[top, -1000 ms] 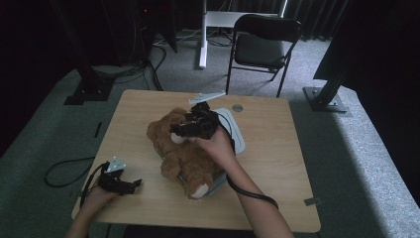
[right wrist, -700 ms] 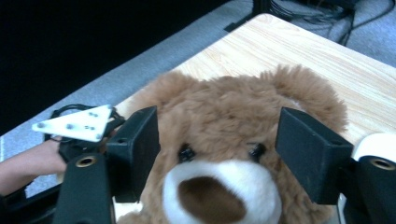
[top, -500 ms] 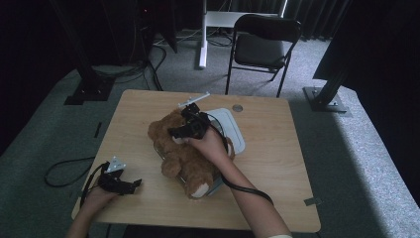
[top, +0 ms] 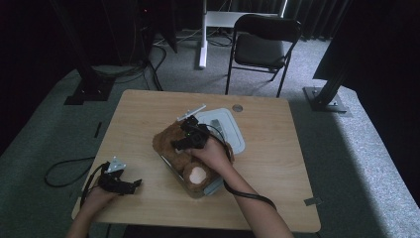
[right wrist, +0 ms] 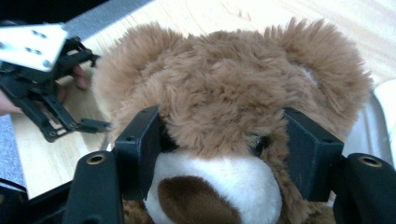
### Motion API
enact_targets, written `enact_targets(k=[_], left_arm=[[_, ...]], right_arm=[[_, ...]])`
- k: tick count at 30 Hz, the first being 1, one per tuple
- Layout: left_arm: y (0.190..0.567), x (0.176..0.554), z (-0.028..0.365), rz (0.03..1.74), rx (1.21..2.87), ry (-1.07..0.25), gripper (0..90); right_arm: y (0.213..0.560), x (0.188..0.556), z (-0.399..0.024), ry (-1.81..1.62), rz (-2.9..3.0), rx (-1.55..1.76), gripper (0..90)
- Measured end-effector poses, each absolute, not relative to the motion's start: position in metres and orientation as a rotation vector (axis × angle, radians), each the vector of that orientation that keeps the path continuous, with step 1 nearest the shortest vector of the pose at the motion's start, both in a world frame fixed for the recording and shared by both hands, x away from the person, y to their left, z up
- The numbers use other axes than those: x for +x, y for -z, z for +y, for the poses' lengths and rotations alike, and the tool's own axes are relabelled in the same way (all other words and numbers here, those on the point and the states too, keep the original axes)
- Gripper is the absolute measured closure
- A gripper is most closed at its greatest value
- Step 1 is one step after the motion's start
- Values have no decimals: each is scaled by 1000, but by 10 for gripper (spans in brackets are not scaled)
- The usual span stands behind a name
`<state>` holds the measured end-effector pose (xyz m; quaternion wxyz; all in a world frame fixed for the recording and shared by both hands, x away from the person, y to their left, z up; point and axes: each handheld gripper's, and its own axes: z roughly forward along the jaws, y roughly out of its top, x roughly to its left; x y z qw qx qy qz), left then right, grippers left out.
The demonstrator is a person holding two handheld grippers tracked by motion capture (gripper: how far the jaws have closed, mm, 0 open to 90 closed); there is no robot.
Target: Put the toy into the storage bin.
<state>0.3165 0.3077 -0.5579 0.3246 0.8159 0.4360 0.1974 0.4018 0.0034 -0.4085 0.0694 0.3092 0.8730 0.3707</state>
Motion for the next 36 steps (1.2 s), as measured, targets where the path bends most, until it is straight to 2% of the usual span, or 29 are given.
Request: enact_targets(k=[17, 25, 31, 36], left_arm=[[558, 316, 308, 1141, 2143, -516, 3], [558, 317, 308, 1143, 2142, -517, 3], [558, 317, 308, 1142, 2142, -515, 3], [558, 317, 308, 1142, 2142, -514, 3]], right_arm=[[443, 423, 19, -1017, 2700, 1097, 354], [452, 424, 30, -870, 2723, 1070, 354], [448, 421, 27, -920, 2687, 1081, 274], [438, 417, 25, -940, 2661, 1078, 246]])
